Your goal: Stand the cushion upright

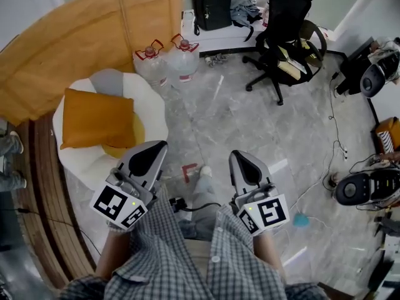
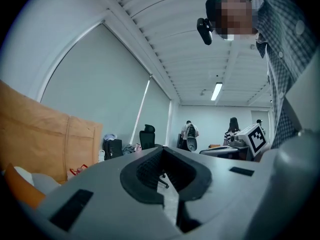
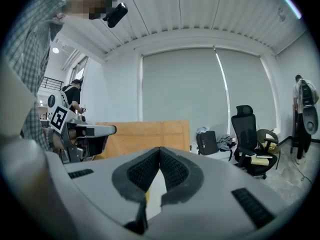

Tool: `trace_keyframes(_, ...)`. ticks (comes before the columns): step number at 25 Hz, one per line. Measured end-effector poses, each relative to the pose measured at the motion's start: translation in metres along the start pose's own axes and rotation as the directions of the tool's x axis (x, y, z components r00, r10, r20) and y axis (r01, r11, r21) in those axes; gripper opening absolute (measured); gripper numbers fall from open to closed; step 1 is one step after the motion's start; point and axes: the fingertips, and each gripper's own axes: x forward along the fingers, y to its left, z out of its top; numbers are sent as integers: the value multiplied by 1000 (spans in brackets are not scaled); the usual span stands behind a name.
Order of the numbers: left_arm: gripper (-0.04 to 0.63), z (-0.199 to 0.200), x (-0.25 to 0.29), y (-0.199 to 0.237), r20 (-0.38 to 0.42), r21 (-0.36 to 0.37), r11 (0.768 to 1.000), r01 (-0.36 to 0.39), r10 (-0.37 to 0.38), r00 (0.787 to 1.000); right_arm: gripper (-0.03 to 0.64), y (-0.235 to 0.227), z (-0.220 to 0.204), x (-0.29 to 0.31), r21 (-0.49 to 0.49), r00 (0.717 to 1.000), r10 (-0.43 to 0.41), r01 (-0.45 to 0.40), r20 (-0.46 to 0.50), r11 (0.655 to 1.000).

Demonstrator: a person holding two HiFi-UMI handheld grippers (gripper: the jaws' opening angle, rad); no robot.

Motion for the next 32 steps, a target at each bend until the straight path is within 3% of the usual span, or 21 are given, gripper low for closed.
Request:
trace_keyframes(17, 8, 20, 115, 49, 28, 7, 984, -175, 175, 984, 6, -112, 32, 107, -24, 983, 184, -184, 11, 983)
trace_keyframes(24, 8, 26, 153, 57, 56, 25, 961, -275, 274, 960, 6, -152, 43, 142, -33, 958, 285, -284, 36, 958)
trace_keyframes(32, 8, 19, 157, 66, 33, 41, 923, -383, 382, 924, 6, -169, 32, 170, 14, 932, 360, -361, 31, 932)
